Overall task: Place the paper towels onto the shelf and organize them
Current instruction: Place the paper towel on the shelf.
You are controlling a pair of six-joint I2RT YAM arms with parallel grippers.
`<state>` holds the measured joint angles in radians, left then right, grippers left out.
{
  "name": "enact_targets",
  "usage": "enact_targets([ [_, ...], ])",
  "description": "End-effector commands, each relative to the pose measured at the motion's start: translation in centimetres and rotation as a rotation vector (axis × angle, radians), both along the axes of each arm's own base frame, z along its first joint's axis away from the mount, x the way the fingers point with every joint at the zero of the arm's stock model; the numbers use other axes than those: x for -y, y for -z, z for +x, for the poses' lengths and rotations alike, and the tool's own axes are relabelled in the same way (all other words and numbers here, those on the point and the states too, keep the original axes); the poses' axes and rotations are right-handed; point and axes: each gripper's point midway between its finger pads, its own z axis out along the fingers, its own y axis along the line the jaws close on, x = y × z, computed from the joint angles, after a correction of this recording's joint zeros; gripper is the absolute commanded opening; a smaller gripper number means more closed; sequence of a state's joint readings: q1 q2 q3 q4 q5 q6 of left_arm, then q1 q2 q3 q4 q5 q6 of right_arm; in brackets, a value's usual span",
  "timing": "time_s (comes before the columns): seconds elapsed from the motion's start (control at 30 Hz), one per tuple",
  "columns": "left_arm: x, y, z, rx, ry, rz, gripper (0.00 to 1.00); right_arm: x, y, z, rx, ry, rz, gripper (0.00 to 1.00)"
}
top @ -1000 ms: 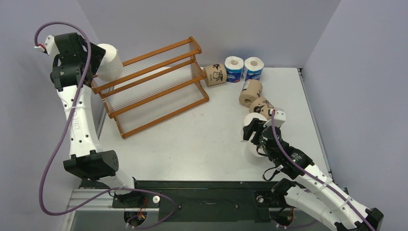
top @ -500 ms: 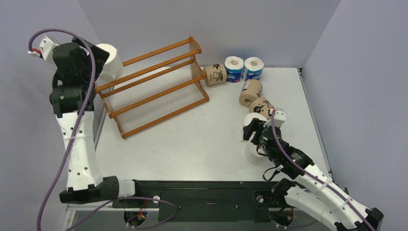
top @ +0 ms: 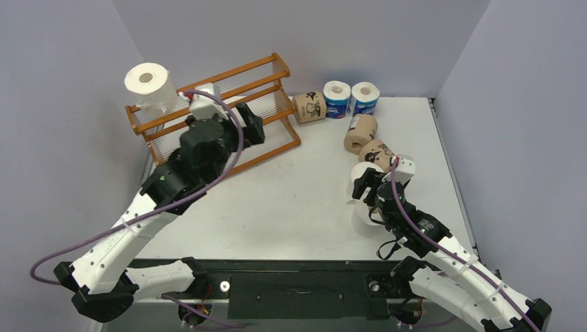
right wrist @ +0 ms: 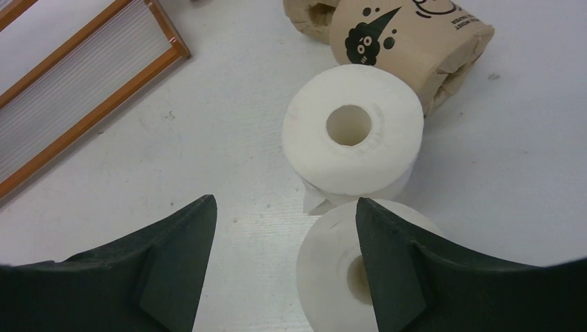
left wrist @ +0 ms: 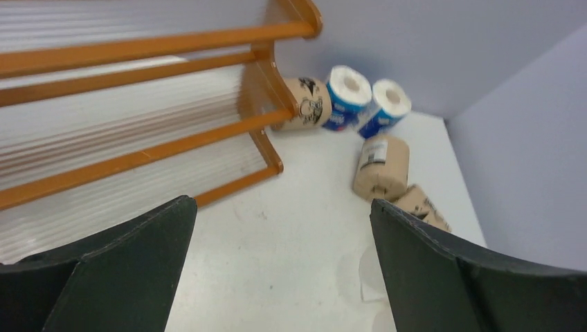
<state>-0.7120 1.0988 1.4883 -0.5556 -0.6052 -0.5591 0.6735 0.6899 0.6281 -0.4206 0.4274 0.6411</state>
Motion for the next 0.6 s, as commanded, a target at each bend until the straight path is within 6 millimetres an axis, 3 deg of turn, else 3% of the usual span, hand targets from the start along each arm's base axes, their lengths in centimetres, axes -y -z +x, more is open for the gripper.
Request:
enact_targets([
  [0.0,3.4,2.8,-0.7,0.014,0.047,0.097,0.96,2.1,-3.0,1.0,0.080,0.126,-0.003,0.69],
  [0.17,5.7,8.8,-1.5,-0.077,0.134,0.056,0.96,3.7,-2.9,1.3,0.044,0.206,-0.066,0.69],
  [0.33,6.1,14.4,-2.6,-0.161,0.159,0.014,0.96,4.8,-3.0,2.5,0.022,0.270,-0.008,0.69],
  [0.5,6.3,18.4,-4.0,-0.241,0.191,-0.034,0.96,4.9,-2.2,4.1,-0.028,0.283,0.001,0.65],
  [0.57,6.0,21.3,-4.9,-0.295,0.198,-0.031,0.97,4.6,-1.8,4.4,-0.033,0.267,-0.001,0.62],
])
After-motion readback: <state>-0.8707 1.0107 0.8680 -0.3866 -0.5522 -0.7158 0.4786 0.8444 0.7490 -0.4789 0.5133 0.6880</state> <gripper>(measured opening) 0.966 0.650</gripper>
